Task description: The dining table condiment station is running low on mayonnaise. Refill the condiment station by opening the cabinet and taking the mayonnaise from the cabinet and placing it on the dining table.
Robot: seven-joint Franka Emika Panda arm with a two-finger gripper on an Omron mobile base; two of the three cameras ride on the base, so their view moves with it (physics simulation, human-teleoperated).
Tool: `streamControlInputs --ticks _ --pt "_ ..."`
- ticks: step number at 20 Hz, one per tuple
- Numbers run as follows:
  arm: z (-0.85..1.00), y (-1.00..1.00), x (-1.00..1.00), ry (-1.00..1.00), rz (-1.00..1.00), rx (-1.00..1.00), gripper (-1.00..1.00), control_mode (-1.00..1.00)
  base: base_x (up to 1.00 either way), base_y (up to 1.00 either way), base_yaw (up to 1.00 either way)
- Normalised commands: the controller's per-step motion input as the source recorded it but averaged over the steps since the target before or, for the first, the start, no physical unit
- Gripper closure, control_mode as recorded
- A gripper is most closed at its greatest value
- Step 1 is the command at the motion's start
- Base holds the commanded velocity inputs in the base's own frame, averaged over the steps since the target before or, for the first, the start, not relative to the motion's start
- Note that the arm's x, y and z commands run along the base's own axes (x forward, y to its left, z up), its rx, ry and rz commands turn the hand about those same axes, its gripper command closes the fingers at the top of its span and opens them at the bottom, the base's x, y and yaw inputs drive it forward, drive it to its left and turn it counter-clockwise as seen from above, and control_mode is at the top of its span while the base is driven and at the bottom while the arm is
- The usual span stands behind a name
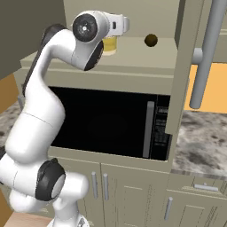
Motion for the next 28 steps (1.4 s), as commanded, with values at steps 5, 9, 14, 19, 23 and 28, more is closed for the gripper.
streamControlInputs --ticks 5,9,14,19,23,28 --pt "0.00 0.30 -1.00 0.00 0.00 0.00 1.00 -1.00 0.00 0.00 0.00" --pt "-0.02 0.21 -1.00 0.00 0.00 0.00 1.00 -1.00 0.00 0.00 0.00" --pt "-0.19 0.26 -1.00 0.00 0.00 0.00 1.00 -1.00 0.00 0.00 0.00" --pt "-0.31 0.24 -1.00 0.01 0.00 -0.01 1.00 -1.00 0.00 0.00 0.00" --pt "-0.38 0.02 -0.97 0.00 0.00 -0.01 1.00 -1.00 0.00 0.00 0.00" --pt "-0.10 0.24 -0.34 0.00 0.00 -0.03 1.00 -1.00 0.00 0.00 0.00"
